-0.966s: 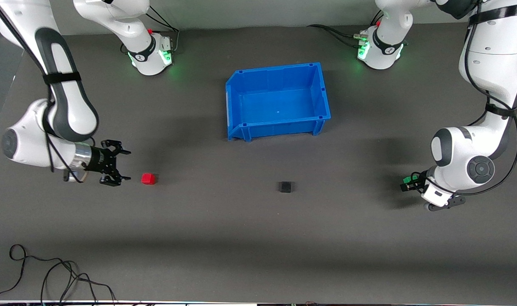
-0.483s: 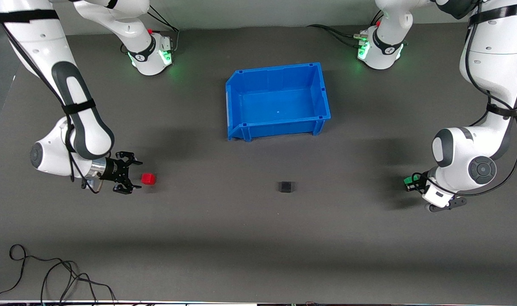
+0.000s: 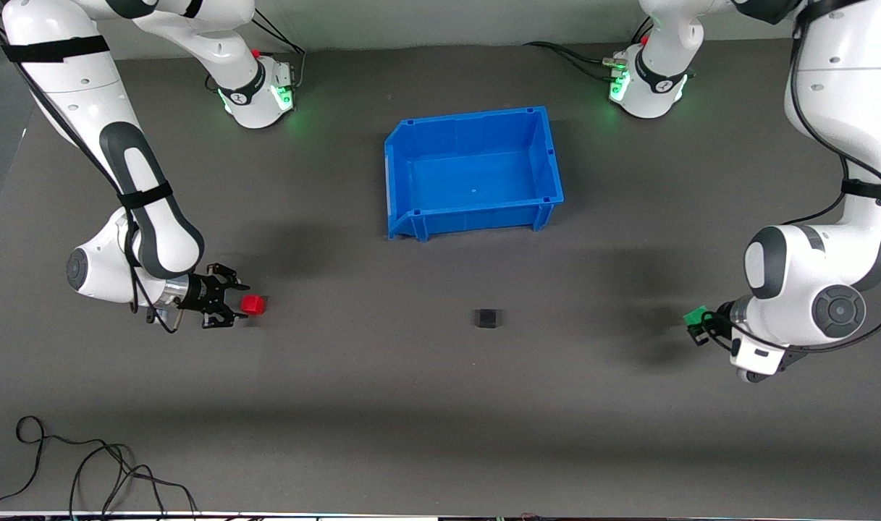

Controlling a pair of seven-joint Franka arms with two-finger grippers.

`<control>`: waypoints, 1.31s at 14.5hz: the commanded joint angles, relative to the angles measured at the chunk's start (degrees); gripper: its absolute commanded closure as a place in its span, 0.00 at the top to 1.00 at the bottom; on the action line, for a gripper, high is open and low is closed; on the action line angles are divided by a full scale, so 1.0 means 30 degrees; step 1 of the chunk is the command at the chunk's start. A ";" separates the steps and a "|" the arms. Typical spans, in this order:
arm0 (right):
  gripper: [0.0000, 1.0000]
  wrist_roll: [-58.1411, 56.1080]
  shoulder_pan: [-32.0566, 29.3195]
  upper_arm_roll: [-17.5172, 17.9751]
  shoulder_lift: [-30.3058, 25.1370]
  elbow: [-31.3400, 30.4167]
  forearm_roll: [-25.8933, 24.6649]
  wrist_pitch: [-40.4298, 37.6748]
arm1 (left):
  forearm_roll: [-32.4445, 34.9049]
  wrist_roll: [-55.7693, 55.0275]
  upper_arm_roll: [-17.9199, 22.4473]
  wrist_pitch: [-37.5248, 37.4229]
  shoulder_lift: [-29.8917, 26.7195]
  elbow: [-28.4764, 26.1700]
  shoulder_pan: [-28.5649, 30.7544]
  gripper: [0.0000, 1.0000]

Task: Attach green and red cubes to black cube
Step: 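Grasp the red cube with the right gripper while the left gripper grasps the green cube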

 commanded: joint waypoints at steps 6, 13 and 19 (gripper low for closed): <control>0.27 0.1766 0.1574 0.0133 -0.0200 0.1222 0.0728 -0.0033 | -0.1618 -1.0780 0.0038 -0.0264 0.0258 0.0528 -0.1702 0.00; 0.27 0.7657 0.5558 0.0133 0.1612 0.5057 0.0932 0.0346 | -0.2064 -2.0942 0.0037 0.3602 0.2133 0.0498 -0.5654 0.00; 0.27 1.2782 0.8928 0.0103 0.4131 0.8220 0.1139 0.2047 | -0.2094 -2.6807 0.0037 0.5800 0.2719 0.0615 -0.7883 0.00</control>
